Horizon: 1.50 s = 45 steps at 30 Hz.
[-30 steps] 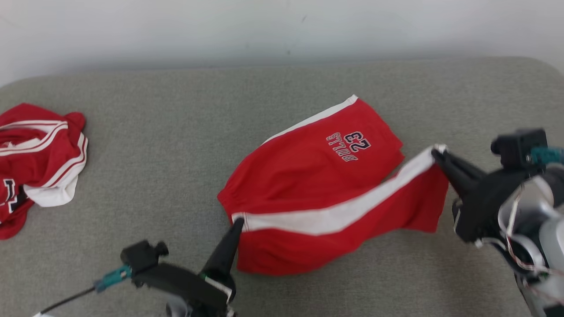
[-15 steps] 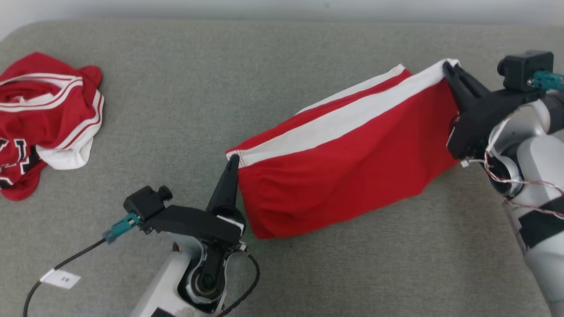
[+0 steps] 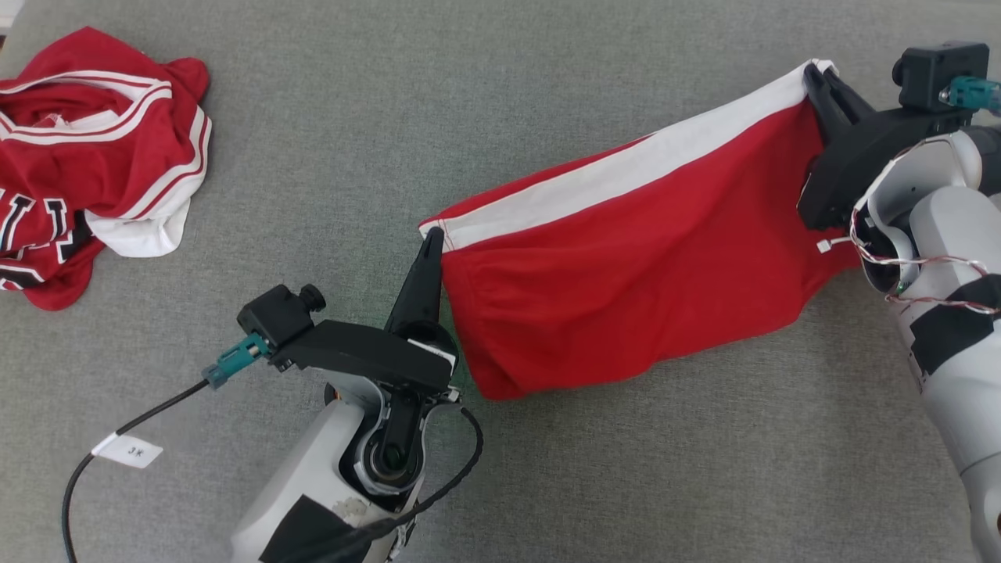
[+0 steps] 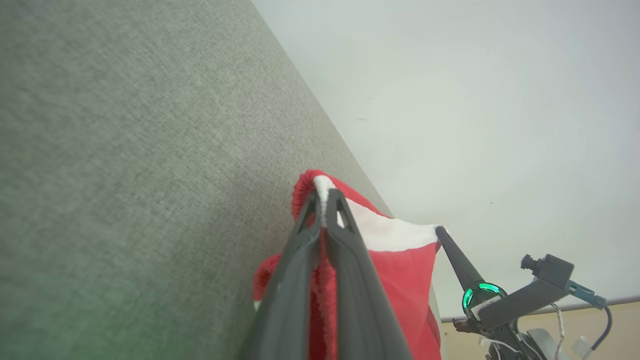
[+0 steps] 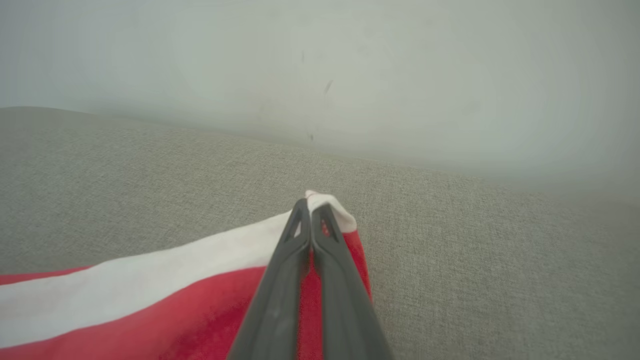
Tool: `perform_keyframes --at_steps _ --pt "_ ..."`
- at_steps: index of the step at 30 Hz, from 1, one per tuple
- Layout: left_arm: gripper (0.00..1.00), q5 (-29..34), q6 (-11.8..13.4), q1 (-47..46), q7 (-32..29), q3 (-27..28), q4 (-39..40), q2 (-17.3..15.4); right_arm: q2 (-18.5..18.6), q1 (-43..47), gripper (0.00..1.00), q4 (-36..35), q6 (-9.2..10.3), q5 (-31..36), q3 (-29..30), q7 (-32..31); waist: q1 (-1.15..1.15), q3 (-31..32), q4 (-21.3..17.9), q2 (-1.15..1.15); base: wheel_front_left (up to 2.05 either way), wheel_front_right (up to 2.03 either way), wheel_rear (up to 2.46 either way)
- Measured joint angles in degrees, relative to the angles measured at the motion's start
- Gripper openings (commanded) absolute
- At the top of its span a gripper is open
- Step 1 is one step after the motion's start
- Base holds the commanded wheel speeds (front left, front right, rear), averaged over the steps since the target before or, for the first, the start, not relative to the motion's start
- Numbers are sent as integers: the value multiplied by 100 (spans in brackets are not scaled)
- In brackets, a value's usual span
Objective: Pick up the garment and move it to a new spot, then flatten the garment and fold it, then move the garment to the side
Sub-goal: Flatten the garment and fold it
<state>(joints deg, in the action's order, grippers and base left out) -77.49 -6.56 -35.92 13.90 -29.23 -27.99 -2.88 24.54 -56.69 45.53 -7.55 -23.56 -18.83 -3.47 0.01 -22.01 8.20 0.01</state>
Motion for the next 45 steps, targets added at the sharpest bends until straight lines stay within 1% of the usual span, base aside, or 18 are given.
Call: perform_keyframes --at_steps 1,2,5,8,10,13,16,20,22,24,27,31,35,39,45 --pt "100 -26 0 -42 21 -46 -24 0 -20 -64 60 87 0 1 -9 38 0 -23 16 0 0 0 0" --pt "100 -24 0 -97 47 -60 -42 -1 -40 -130 100 169 0 2 -14 81 0 -44 28 0 0 0 0" --pt "100 -5 0 -207 82 -129 -101 -2 -112 -272 100 402 0 2 -30 156 0 -72 50 0 0 0 0" --pt "100 294 55 -229 99 -80 -241 20 -168 -358 100 557 0 -21 -131 133 0 -25 41 0 0 0 0" --pt "100 457 89 -198 114 164 -277 16 -162 -419 100 630 0 -101 -202 34 0 28 23 0 0 0 0" --pt "100 964 109 -16 114 517 -257 2 -129 -433 100 692 0 -277 -335 -240 -1 125 -11 0 0 0 0" --pt "100 1648 134 303 114 909 -22 -10 -94 -374 100 702 0 -567 -449 -695 -1 256 -49 -1 0 0 0" --pt "100 2960 302 751 114 1307 623 -81 67 -169 100 628 0 -896 -523 -1334 -1 460 -96 -1 0 0 0" --pt "100 3563 387 1024 114 1402 962 -110 149 -63 100 603 0 -1069 -488 -1655 -1 563 -110 -1 0 0 0" --pt "100 4248 497 1294 114 1424 1285 -147 248 43 100 579 0 -1174 -447 -1844 -2 659 -109 -1 0 0 0" --pt "100 5077 678 1645 114 1392 1653 -172 398 160 100 579 0 -1183 -345 -1959 -1 760 -56 -2 0 0 0" --pt "100 5837 869 2097 114 1298 1876 -259 443 260 100 754 0 -1154 -82 -2043 -1 793 87 -1 0 0 0" --pt "100 6018 958 2478 114 1299 1889 -248 412 258 100 918 0 -1045 131 -2138 -2 746 242 -2 0 0 0" --pt "100 6027 964 2698 114 1335 1860 -230 422 229 100 1092 0 -794 240 -2278 -1 640 374 -1 0 0 0" --pt "100 5971 948 2803 114 1417 1882 -172 339 197 100 1187 0 -583 412 -2334 -1 489 569 -1 0 0 0"
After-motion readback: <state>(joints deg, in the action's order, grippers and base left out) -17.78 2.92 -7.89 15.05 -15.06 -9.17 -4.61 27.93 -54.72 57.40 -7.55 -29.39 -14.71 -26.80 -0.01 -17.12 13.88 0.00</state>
